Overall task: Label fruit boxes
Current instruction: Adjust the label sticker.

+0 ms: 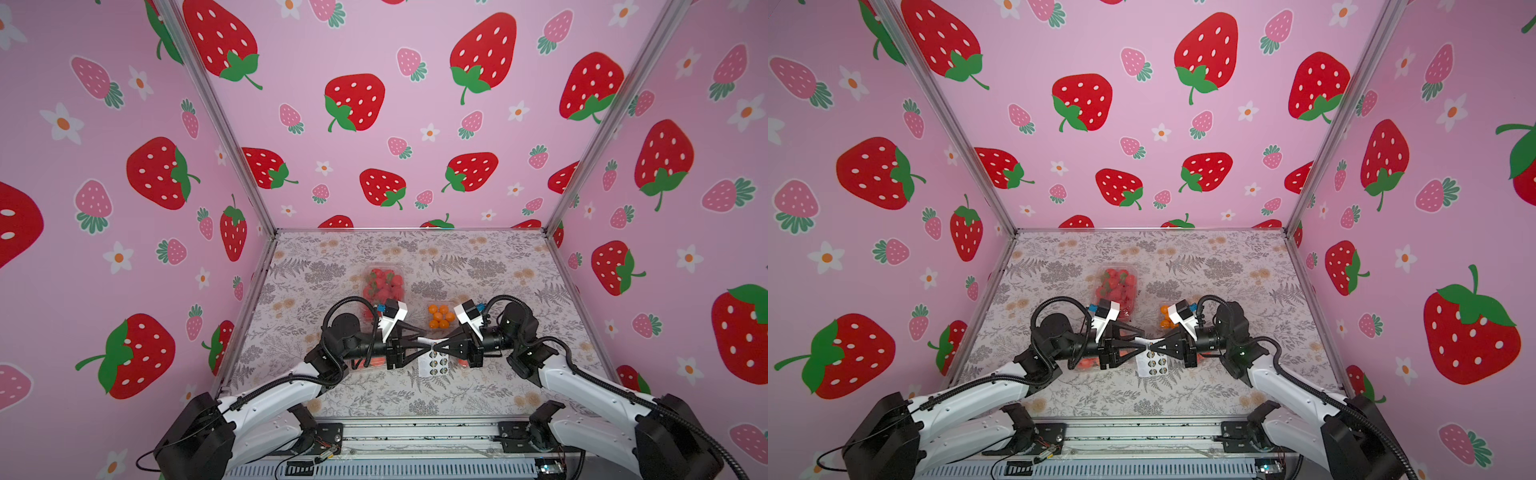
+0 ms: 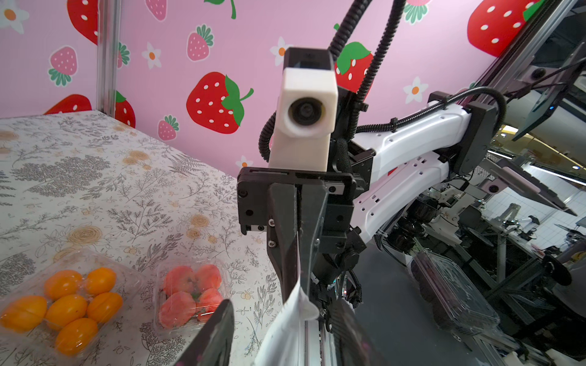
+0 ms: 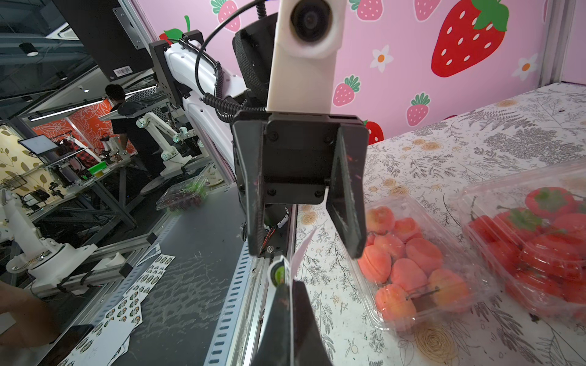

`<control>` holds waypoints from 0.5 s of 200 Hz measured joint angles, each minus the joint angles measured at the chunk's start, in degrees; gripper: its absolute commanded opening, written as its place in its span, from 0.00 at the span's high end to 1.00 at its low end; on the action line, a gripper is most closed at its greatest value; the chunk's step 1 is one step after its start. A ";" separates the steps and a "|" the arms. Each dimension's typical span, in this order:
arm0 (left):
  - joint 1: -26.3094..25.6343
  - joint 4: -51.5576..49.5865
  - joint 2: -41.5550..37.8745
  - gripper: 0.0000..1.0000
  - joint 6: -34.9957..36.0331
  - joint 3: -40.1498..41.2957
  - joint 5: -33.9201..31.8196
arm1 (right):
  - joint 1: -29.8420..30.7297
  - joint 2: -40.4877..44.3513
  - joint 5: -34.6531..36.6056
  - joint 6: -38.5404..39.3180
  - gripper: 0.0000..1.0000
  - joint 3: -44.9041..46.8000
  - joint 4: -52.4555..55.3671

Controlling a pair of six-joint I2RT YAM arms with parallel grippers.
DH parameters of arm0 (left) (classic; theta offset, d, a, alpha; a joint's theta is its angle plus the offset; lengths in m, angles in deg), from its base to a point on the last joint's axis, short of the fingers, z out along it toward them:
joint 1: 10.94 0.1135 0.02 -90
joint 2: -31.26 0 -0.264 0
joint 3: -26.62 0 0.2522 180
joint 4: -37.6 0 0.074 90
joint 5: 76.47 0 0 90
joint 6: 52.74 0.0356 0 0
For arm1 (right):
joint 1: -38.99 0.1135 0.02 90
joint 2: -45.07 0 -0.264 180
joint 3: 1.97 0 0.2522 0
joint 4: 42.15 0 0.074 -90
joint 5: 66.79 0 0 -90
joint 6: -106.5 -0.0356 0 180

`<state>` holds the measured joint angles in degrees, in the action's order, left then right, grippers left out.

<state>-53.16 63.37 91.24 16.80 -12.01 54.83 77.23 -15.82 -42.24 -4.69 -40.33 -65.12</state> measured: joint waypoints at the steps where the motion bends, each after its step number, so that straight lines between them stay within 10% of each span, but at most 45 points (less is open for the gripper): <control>1: 0.00 0.00 -0.07 0.52 0.00 0.04 -0.02 | 0.00 0.00 0.00 0.00 1.00 0.00 0.00; 62: 0.48 0.13 0.55 0.65 0.61 1.38 0.17 | 0.00 0.04 0.00 -0.02 1.00 0.00 0.02; 100: 0.50 1.09 1.25 0.91 -0.11 1.38 1.33 | 0.00 0.04 0.04 -0.07 1.00 0.00 0.04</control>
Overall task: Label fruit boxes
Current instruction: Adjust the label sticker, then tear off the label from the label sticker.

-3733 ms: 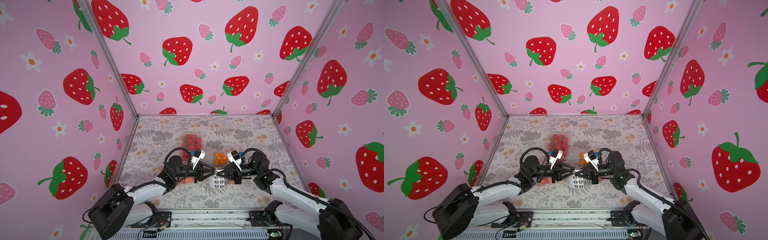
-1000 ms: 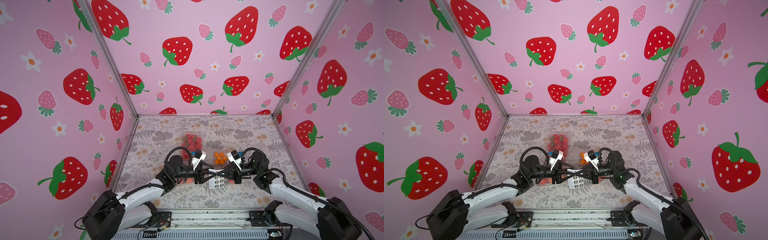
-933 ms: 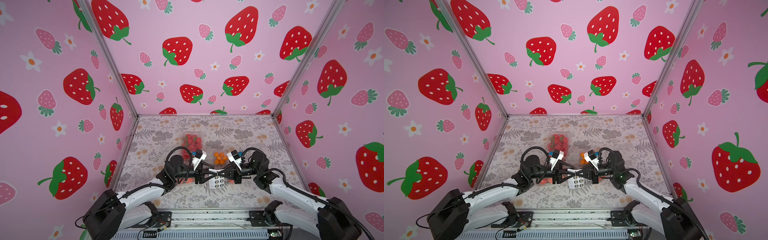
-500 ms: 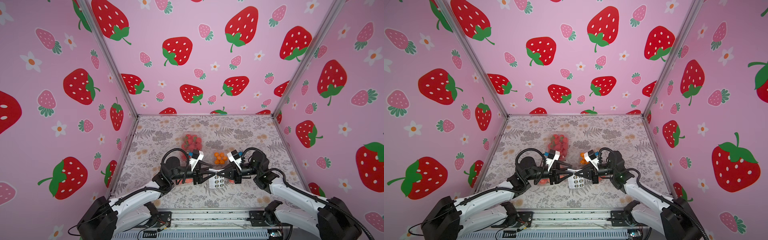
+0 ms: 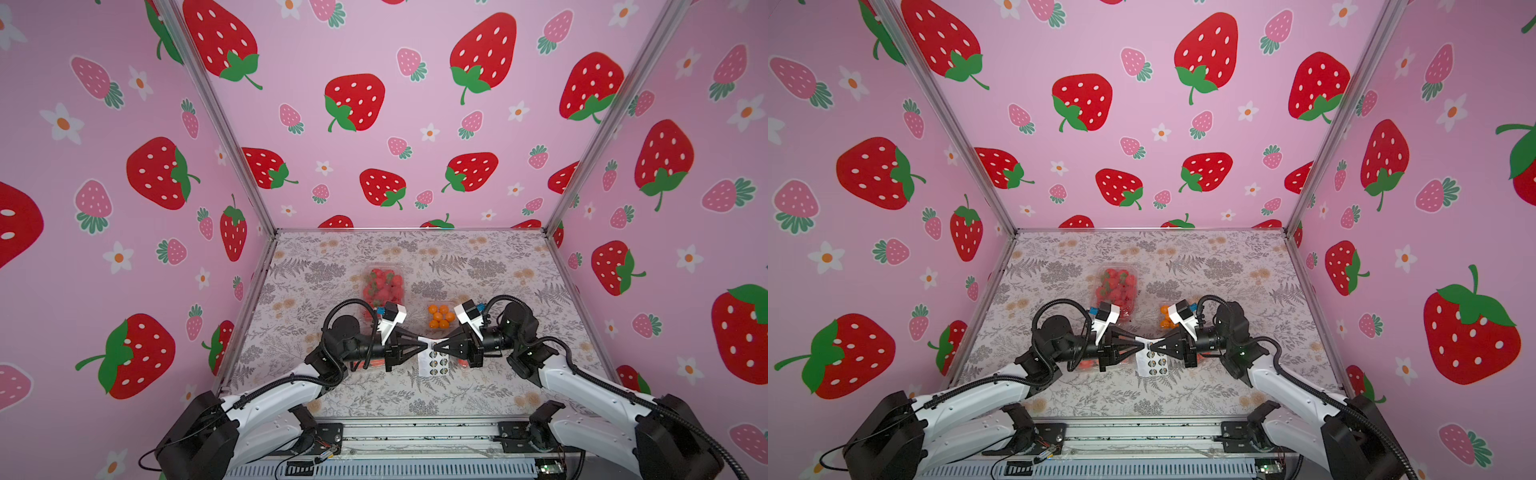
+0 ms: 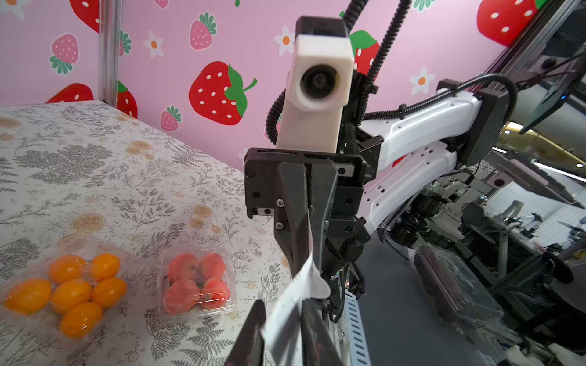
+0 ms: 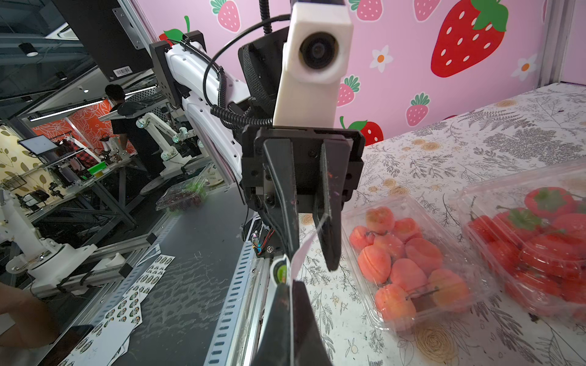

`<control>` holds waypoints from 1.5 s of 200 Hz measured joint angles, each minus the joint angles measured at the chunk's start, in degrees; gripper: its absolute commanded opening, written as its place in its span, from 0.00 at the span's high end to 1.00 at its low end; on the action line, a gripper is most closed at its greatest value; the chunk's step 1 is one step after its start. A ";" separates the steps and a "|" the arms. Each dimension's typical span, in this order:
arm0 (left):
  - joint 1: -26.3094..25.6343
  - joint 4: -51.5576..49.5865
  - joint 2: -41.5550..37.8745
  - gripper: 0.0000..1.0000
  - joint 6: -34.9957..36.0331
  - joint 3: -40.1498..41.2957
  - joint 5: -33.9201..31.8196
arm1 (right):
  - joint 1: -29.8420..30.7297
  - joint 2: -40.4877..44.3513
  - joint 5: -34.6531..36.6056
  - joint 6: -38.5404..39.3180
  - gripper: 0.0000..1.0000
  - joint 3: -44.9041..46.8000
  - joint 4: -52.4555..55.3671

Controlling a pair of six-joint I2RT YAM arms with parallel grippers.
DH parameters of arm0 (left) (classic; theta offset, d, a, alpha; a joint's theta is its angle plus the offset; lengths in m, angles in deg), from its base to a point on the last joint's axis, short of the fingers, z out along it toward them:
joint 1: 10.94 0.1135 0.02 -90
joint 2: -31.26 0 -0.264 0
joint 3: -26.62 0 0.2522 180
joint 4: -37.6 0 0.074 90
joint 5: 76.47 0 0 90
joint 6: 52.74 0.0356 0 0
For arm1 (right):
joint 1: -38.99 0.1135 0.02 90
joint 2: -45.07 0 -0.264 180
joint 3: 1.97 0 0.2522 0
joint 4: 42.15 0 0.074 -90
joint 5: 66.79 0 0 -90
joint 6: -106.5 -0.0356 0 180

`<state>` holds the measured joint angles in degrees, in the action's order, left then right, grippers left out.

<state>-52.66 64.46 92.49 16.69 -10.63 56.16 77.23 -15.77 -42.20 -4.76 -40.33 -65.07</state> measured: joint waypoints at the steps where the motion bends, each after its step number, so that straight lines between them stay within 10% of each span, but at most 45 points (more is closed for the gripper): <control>1: 0.02 -0.04 0.00 0.92 -0.11 0.00 0.02 | 0.00 0.00 0.02 0.00 1.00 0.00 0.00; 60: 0.35 0.04 -0.11 1.00 -0.09 0.02 -0.07 | 0.00 0.39 1.25 0.11 0.96 0.00 0.94; 91: 0.76 -0.13 -0.07 1.00 -0.68 0.02 -1.79 | 0.00 2.10 6.08 0.50 0.29 -0.26 4.68; 109: 1.01 -2.29 -0.11 1.00 -0.90 -0.09 -5.57 | 0.37 6.43 20.33 0.15 0.18 -2.73 16.70; 147: 1.11 -4.07 2.97 1.00 -2.03 -1.66 -9.66 | 4.44 16.98 50.84 -1.99 0.26 -6.27 33.16; 205: 0.83 -4.20 6.40 1.00 -3.69 -3.15 -12.09 | 28.37 9.42 81.26 -0.87 0.46 -12.37 40.35; 300: 0.83 -4.15 6.62 1.00 -3.93 -3.43 -12.66 | 32.98 0.15 93.02 0.76 0.92 -15.65 37.88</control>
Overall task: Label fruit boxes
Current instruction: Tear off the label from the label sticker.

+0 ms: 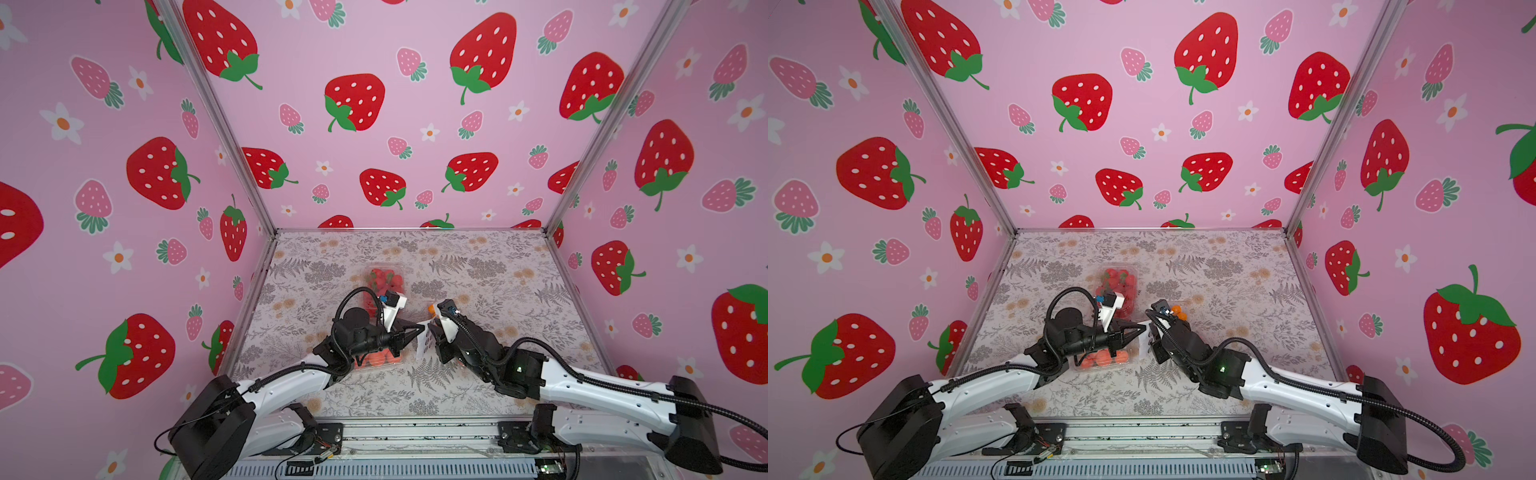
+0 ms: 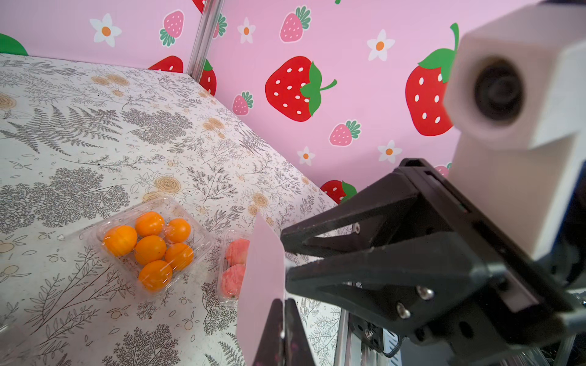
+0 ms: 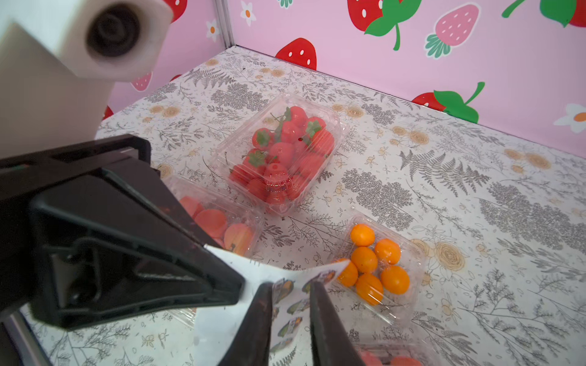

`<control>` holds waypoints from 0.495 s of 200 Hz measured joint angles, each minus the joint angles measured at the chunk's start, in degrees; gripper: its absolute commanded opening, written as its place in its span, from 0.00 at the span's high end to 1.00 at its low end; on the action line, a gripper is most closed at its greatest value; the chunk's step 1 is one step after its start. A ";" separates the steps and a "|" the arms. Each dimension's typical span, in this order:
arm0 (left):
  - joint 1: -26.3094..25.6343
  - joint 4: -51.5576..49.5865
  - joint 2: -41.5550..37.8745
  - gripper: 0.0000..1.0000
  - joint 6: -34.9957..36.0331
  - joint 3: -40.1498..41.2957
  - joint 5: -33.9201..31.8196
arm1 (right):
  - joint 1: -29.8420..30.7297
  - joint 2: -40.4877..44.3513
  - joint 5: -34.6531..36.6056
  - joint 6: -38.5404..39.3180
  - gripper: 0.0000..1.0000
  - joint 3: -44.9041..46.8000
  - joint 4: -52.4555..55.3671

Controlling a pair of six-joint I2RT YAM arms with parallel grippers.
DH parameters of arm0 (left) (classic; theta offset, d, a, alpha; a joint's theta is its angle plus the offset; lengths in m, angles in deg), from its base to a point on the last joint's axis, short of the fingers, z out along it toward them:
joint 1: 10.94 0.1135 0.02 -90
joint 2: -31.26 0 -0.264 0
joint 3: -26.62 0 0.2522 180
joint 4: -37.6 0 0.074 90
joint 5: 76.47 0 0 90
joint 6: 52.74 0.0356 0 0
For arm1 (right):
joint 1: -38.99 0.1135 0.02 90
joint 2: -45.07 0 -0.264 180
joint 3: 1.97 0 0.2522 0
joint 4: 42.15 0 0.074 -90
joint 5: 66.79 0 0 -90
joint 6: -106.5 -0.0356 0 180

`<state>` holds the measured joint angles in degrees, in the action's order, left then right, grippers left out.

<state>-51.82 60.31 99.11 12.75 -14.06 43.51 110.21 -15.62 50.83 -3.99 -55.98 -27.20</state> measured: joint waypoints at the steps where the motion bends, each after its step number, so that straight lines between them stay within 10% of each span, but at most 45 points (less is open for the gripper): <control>1: 0.00 0.00 0.00 1.00 0.00 0.00 0.00 | 0.00 0.00 -0.07 0.02 0.94 0.00 0.02; 99: -0.04 -0.57 -0.83 1.00 -1.14 0.00 -1.11 | -0.55 4.00 -1.55 -0.92 1.00 1.44 0.33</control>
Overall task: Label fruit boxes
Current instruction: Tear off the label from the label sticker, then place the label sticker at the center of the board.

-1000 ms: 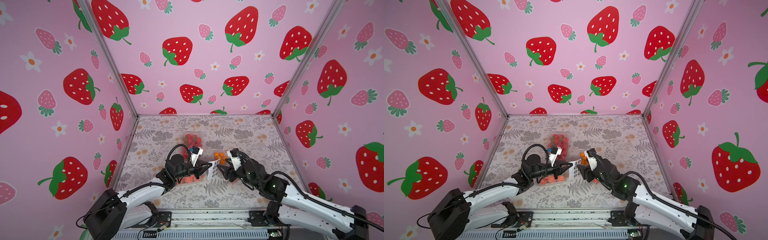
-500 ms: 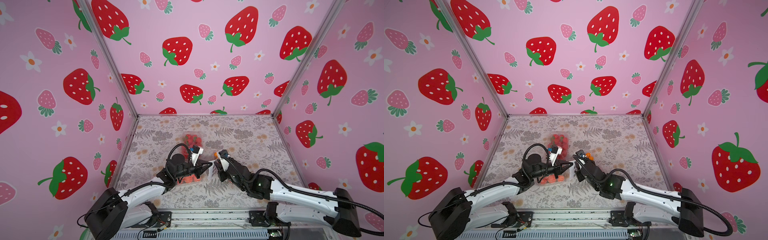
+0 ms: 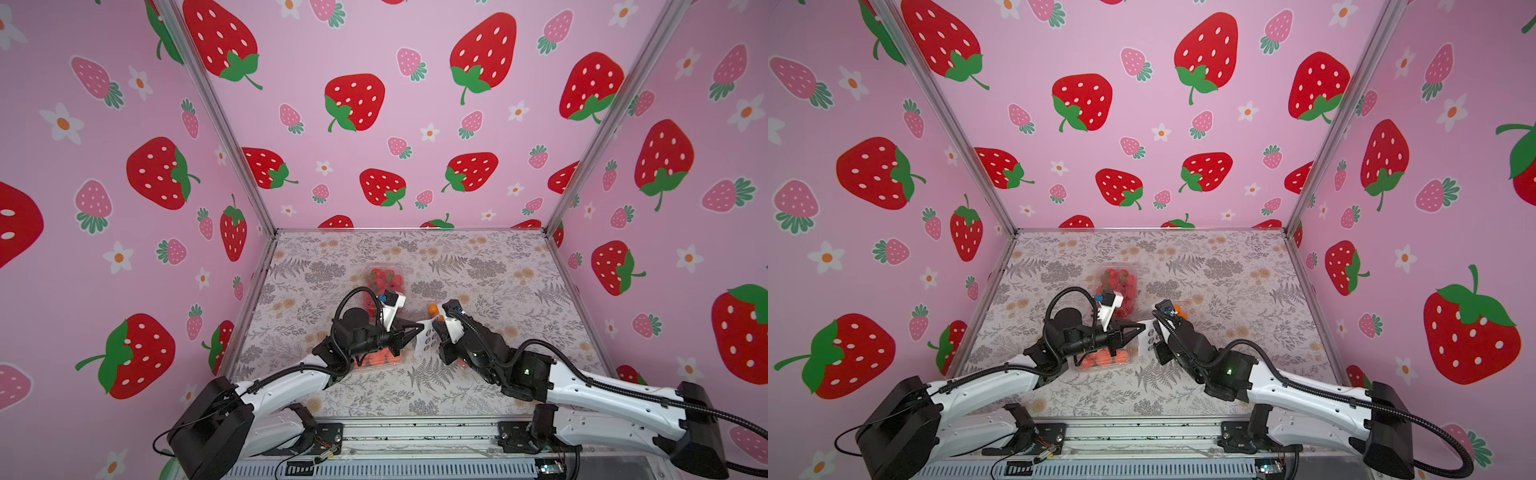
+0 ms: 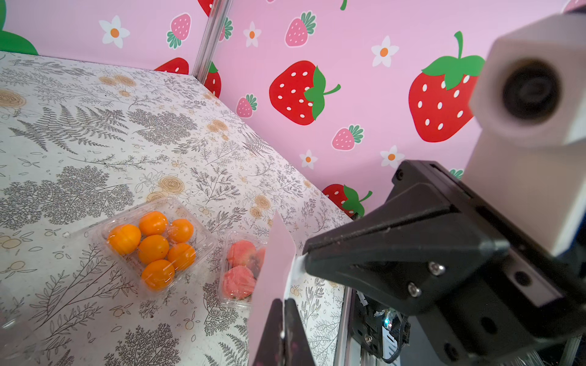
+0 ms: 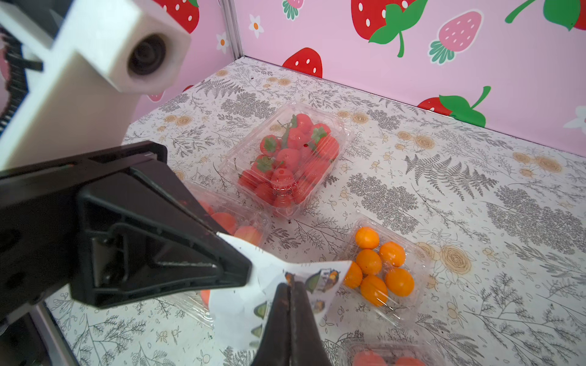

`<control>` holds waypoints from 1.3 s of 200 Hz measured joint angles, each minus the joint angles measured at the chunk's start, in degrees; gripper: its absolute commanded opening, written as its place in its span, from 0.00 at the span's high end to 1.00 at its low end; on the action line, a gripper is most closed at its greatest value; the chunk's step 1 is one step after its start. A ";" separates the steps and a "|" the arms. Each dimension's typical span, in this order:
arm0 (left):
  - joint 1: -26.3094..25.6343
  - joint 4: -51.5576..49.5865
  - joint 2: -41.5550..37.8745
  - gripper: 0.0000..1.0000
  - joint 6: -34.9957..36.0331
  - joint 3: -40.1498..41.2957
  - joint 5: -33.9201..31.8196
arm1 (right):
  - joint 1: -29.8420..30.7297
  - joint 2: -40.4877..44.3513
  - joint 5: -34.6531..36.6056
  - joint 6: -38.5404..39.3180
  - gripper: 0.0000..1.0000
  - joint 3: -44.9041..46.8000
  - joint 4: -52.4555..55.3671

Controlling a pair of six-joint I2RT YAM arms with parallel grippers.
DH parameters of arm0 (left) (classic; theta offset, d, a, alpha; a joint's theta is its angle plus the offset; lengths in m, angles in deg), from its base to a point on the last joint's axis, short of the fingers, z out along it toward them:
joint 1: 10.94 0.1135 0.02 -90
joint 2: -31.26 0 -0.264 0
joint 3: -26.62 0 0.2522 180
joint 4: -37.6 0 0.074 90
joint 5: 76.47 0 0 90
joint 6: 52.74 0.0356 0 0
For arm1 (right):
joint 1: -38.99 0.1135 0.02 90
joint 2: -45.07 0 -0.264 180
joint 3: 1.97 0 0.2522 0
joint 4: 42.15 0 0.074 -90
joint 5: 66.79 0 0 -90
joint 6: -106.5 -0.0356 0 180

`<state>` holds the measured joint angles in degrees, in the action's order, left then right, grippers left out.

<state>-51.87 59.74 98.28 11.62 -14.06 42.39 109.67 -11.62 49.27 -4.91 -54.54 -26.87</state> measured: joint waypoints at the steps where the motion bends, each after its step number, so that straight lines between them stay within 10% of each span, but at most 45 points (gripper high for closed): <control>1: 0.00 0.00 -0.04 1.00 0.00 0.00 0.00 | -0.04 0.26 0.00 0.02 1.00 0.13 0.11; 120: -0.17 -0.87 -0.11 1.00 -0.33 -0.13 -0.76 | -2.86 6.97 -6.05 1.07 1.00 2.78 2.54; 260: -8.31 -26.18 17.86 0.91 -10.54 -11.52 -16.17 | -11.98 -1.31 -8.85 3.52 1.00 -1.55 4.85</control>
<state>-60.17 33.56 116.14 1.08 -25.58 26.22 97.69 -12.93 40.42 -1.39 -56.09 -22.02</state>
